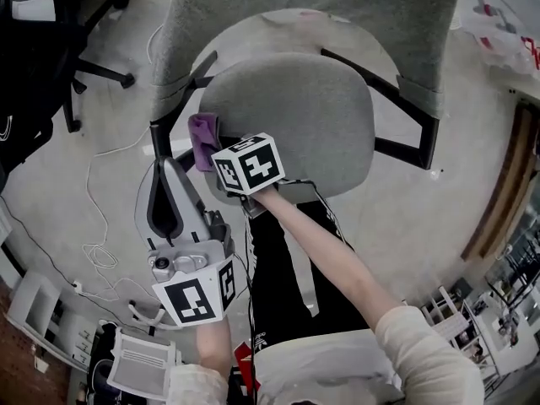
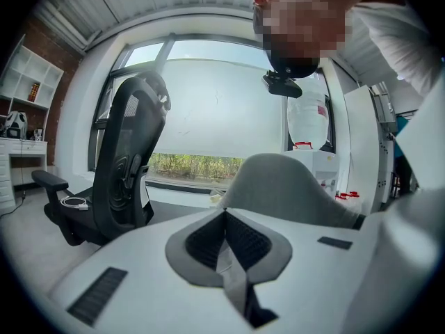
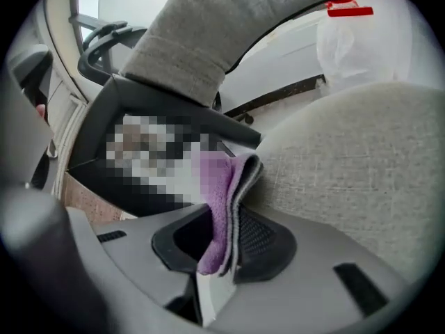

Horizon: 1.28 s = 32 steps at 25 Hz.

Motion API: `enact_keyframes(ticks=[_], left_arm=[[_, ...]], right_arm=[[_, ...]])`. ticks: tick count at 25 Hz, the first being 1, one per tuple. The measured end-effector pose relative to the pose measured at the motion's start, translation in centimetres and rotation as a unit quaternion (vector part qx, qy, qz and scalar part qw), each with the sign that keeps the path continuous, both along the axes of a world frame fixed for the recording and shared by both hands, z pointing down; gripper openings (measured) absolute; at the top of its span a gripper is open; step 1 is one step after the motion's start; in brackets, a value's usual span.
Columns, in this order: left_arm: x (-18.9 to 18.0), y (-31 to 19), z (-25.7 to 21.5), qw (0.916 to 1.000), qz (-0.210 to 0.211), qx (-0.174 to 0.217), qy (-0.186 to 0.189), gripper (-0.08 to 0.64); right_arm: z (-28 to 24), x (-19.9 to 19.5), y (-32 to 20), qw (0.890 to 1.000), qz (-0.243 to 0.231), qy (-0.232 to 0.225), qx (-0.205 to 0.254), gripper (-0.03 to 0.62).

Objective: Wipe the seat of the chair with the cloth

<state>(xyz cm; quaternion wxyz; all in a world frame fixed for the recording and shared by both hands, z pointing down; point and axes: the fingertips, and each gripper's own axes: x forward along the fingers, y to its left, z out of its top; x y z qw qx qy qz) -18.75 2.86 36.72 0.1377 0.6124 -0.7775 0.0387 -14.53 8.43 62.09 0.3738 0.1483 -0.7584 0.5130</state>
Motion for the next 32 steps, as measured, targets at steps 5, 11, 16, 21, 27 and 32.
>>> enact_keyframes(ticks=[5,11,16,21,27,32], left_arm=[[0.0,0.5,0.3,1.0000,-0.006,-0.002,0.004,0.012],[0.5,0.1,0.0,1.0000,0.007,-0.001,-0.003,0.012],[0.5,-0.2,-0.1,0.9999,0.012,-0.007,-0.008,0.012],[1.2,-0.6,0.2,0.9997,0.022,-0.012,-0.005,0.012],[2.7,-1.8,0.4,0.9992,0.036,-0.014,-0.003,0.014],[3.9,-2.6,0.4,0.9986,0.050,-0.015,-0.005,0.012]], right_arm=[[0.9,-0.4,0.2,1.000,0.001,0.007,-0.004,0.094],[0.9,0.5,0.1,1.000,0.009,0.021,-0.007,0.094],[0.8,3.2,-0.8,0.999,0.014,0.035,0.010,0.095],[1.0,9.3,-2.8,0.997,0.040,0.066,0.028,0.095],[0.9,16.9,-5.2,0.991,0.056,0.109,0.044,0.095],[0.6,23.2,-7.3,0.983,0.071,0.155,0.064,0.095]])
